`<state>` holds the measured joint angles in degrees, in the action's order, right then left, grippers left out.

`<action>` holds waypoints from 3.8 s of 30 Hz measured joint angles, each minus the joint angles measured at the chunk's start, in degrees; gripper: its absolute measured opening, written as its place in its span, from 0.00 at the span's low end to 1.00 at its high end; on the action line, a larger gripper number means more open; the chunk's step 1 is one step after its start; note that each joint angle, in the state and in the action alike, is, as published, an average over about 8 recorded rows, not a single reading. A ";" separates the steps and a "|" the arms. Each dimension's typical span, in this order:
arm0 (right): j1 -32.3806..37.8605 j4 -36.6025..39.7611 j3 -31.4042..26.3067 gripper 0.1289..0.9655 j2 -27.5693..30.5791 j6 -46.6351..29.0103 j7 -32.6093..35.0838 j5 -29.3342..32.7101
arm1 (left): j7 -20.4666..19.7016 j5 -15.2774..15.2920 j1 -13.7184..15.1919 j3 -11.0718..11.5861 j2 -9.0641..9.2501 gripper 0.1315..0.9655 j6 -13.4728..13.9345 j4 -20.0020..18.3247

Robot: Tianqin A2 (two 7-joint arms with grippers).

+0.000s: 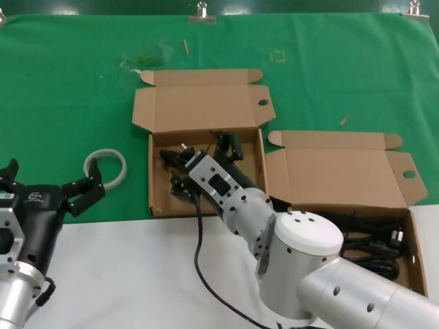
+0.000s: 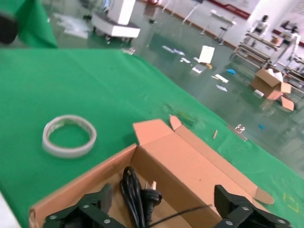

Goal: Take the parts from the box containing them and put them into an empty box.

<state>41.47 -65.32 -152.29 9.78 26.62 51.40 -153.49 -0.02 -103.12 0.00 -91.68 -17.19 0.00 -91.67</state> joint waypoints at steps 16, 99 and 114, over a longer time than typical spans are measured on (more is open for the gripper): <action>-9.40 -5.97 13.75 0.89 0.00 -6.00 -11.61 11.38 | 0.00 0.00 0.00 0.00 0.00 1.00 0.00 0.00; -39.96 -25.39 58.40 1.00 -0.04 -25.65 -49.53 48.52 | 0.01 -0.01 0.00 0.00 0.00 1.00 0.00 0.00; -39.96 -25.39 58.40 1.00 -0.04 -25.65 -49.53 48.52 | 0.01 -0.01 0.00 0.00 0.00 1.00 0.00 0.00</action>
<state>1.51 -90.71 -93.88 9.74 0.97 1.87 -104.97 0.00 -103.13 0.00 -91.67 -17.19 0.00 -91.67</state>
